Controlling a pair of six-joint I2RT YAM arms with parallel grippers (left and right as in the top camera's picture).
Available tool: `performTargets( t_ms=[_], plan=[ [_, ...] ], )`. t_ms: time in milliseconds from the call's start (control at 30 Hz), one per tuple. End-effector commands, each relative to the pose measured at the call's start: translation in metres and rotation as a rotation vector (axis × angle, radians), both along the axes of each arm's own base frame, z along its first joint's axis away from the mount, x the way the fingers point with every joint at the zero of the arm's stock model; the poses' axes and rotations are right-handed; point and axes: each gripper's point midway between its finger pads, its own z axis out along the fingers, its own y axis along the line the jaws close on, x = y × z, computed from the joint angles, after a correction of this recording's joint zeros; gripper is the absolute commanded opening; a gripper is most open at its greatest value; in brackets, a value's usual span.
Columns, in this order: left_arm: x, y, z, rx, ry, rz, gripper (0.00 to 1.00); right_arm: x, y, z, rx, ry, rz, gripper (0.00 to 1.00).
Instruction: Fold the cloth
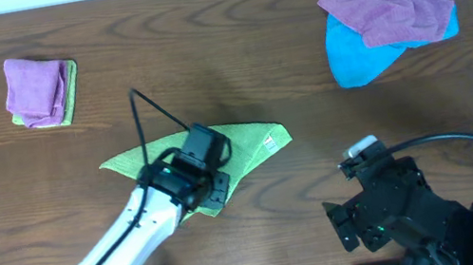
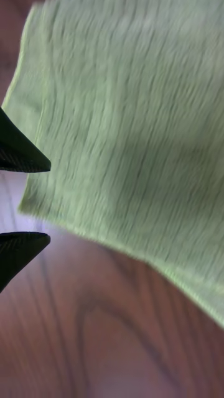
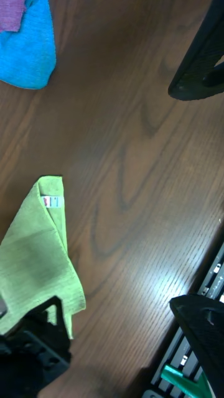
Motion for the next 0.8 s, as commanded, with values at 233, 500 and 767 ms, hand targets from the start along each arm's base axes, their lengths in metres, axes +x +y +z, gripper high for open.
performTargets(
  t_ms=[233, 500, 767],
  plan=[
    [-0.033, 0.016, -0.041, 0.026, 0.094, 0.197, 0.24, 0.000, 0.000, -0.002, -0.008, 0.006, 0.012, 0.99],
    [-0.024, 0.008, -0.048, -0.018, 0.058, 0.218, 0.25, -0.001, 0.000, -0.002, -0.007, 0.008, 0.013, 0.99],
    [-0.032, 0.015, -0.068, 0.038, 0.120, 0.239, 0.22, -0.001, 0.000, -0.003, -0.008, 0.010, 0.014, 0.99]
  ],
)
